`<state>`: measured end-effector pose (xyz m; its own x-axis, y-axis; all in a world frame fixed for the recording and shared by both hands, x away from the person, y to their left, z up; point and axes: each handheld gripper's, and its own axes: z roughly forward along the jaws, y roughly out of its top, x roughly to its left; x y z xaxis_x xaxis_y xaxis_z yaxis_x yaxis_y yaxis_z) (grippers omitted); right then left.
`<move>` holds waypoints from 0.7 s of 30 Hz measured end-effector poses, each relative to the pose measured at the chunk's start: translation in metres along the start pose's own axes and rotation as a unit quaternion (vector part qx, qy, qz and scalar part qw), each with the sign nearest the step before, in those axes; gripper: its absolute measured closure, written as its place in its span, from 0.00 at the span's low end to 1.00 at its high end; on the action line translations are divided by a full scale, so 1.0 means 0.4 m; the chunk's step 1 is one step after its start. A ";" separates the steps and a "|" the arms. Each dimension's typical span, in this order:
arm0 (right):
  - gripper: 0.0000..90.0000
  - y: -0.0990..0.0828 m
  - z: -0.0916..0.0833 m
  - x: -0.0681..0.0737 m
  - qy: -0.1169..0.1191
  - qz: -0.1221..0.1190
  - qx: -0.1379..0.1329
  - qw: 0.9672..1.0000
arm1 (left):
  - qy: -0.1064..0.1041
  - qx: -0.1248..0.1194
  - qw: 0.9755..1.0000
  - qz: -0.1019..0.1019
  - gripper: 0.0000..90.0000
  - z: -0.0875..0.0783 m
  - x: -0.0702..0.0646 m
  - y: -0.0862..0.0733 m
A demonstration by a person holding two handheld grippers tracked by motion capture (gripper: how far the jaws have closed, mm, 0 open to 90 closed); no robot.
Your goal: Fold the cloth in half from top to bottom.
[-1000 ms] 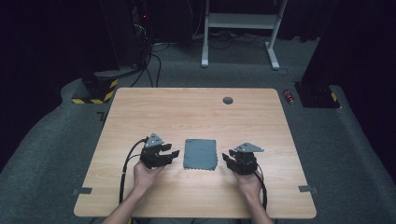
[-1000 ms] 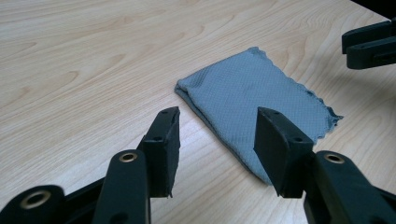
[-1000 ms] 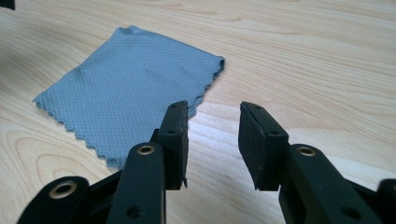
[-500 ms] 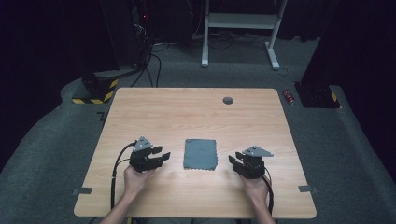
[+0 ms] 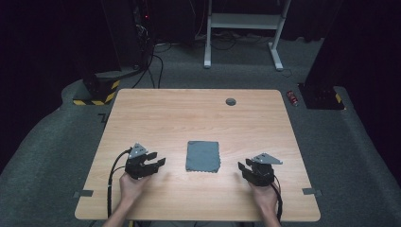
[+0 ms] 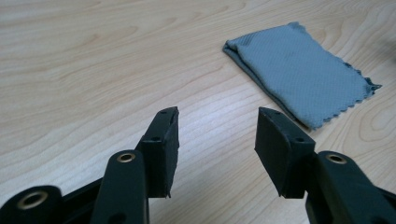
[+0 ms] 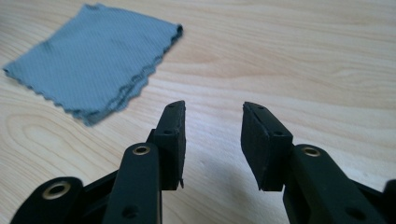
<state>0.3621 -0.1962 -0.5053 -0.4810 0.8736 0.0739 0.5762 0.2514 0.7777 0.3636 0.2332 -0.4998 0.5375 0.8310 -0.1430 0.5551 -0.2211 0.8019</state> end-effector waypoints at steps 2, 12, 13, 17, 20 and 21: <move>0.67 -0.009 0.001 -0.006 -0.001 0.003 0.003 1.000 | 0.005 0.004 1.000 -0.004 0.55 0.001 0.006 -0.009; 0.65 -0.042 0.004 -0.026 -0.026 0.003 0.018 0.999 | 0.039 0.025 0.999 -0.007 0.53 0.008 0.031 -0.046; 0.65 -0.045 0.007 -0.029 -0.028 0.000 0.021 0.999 | 0.045 0.030 0.999 -0.005 0.53 0.008 0.033 -0.050; 0.60 -0.045 0.009 -0.030 -0.029 -0.006 0.027 0.999 | 0.066 0.028 0.997 0.000 0.50 0.012 0.040 -0.071; 0.53 -0.045 0.013 -0.017 -0.038 -0.030 0.032 0.998 | 0.079 0.032 0.996 0.004 0.46 0.013 0.037 -0.070; 0.51 -0.044 0.013 -0.016 -0.035 -0.029 0.034 0.998 | 0.085 0.035 0.996 0.013 0.45 0.016 0.032 -0.070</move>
<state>0.3586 -0.2043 -0.5229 -0.4686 0.8833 -0.0148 0.5933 0.3271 0.7355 0.3589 0.2466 -0.5278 0.4402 0.8977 -0.0177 0.5881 -0.2734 0.7612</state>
